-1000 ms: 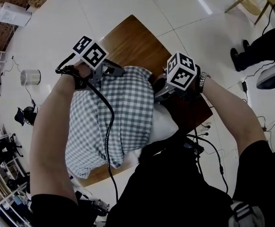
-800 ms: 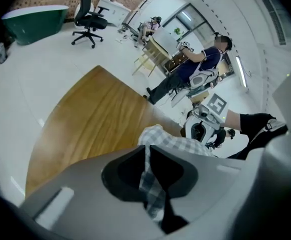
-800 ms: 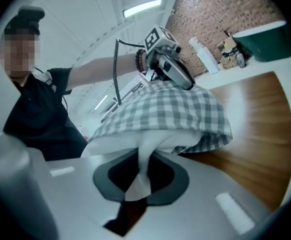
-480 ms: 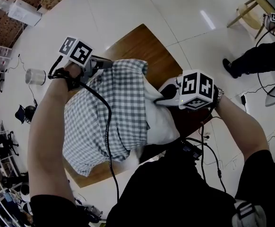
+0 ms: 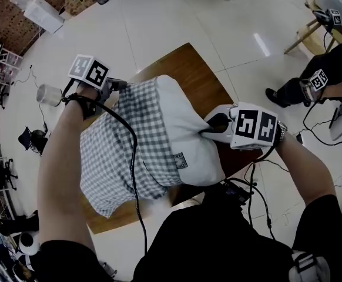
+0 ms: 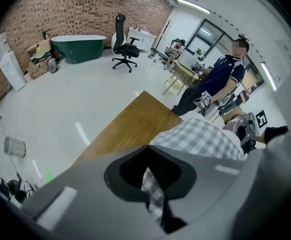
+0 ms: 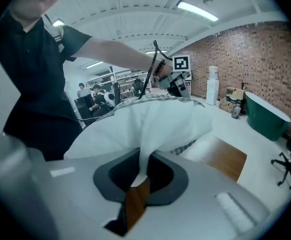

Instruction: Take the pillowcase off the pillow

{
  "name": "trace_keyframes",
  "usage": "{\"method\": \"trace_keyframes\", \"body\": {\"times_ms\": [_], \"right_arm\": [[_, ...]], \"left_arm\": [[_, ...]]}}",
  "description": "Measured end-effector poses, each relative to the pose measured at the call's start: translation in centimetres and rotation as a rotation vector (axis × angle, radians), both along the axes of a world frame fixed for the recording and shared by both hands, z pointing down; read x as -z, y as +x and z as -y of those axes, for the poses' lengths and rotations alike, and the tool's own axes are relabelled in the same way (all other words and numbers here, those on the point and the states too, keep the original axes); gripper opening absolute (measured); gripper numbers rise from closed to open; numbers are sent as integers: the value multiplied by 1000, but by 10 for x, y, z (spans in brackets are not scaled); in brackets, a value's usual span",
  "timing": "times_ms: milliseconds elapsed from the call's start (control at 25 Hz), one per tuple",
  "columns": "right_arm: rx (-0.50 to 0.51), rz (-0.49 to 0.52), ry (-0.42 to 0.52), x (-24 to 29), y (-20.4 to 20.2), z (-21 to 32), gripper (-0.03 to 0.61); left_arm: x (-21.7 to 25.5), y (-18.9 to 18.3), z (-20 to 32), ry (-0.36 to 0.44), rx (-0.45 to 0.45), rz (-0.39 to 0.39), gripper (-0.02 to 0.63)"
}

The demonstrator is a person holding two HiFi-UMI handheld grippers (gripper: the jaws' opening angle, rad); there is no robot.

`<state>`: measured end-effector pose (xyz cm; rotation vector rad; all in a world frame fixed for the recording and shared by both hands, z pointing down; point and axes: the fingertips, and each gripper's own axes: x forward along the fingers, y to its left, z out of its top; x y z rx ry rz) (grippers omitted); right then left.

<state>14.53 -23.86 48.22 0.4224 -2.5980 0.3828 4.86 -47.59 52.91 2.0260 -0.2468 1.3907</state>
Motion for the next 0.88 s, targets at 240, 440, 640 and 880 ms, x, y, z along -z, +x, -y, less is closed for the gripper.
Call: {"method": "trace_keyframes", "body": {"times_ms": [240, 440, 640, 880], "right_arm": [[-34, -45, 17, 10, -27, -25, 21], [-69, -78, 9, 9, -2, -14, 21], [-121, -116, -18, -6, -1, -5, 21], [-197, -171, -30, -47, -3, 18, 20]], "left_arm": [[4, -74, -13, 64, 81, 20, 8], [6, -93, -1, 95, 149, 48, 8], [4, -131, 6, 116, 210, 62, 6], [-23, -169, 5, 118, 260, 60, 6]]}}
